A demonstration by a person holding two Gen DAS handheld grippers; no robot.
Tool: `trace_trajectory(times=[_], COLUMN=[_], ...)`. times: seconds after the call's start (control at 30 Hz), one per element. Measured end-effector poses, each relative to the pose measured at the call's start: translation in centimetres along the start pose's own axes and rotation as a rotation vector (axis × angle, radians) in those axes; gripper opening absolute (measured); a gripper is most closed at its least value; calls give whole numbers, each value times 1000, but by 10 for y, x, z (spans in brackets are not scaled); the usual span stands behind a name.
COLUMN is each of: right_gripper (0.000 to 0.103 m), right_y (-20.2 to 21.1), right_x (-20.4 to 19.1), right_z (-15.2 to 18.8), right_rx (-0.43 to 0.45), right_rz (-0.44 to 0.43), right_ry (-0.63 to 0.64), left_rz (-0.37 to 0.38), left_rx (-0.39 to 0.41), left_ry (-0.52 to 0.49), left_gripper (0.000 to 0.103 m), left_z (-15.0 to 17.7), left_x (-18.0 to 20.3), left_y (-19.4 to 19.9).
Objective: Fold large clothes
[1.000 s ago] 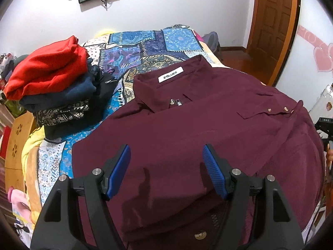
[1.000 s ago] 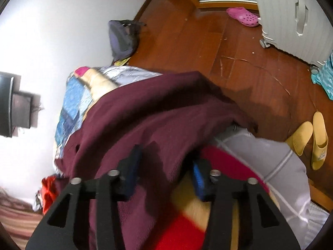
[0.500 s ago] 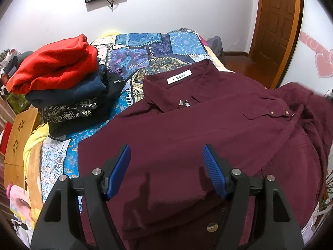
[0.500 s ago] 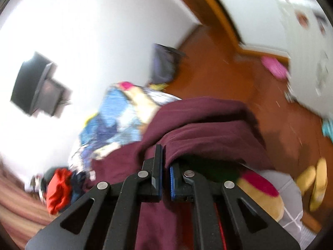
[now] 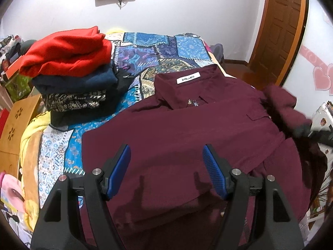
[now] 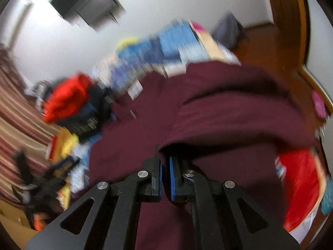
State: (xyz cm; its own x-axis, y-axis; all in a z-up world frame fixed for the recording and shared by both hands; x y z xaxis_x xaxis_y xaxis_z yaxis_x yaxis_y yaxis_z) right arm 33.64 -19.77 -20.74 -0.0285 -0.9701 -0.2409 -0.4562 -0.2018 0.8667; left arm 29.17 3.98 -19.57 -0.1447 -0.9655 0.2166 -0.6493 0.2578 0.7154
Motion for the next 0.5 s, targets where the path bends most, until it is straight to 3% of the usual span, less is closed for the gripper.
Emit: trace_trajectory(times=[0.17, 0.27, 0.37, 0.5], right_gripper=[12, 27, 41, 44], right_y=[7, 22, 44, 66], right_x=[3, 3, 10, 28], right_z=[0, -3, -4, -10], right_rx=[-16, -8, 48, 126], right_rz=[24, -17, -4, 0], right_ry=[3, 11, 15, -15], left_rz=[-16, -18, -16, -26], left_rx=[-9, -13, -16, -19], left_ry=[0, 2, -4, -31], left_gripper=[71, 71, 71, 71], left_z=[5, 5, 5, 3], left_x=[-4, -3, 1, 9], left_y=[1, 0, -1, -3])
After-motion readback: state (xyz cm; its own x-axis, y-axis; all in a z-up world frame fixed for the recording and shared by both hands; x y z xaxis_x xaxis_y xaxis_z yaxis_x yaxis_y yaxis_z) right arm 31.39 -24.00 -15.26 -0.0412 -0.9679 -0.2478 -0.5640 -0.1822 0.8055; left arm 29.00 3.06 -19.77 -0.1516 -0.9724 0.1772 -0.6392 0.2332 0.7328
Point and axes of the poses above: each gripper's, at about its wrist camera, not at the fingertips, and y roughly against the way its jaws point, x to its right, z to its underside, the point moved 6 cm from there along -y, roughly the way its jaws point, and after that the axes turned 12 degrees about z, right-handed, at the moved point
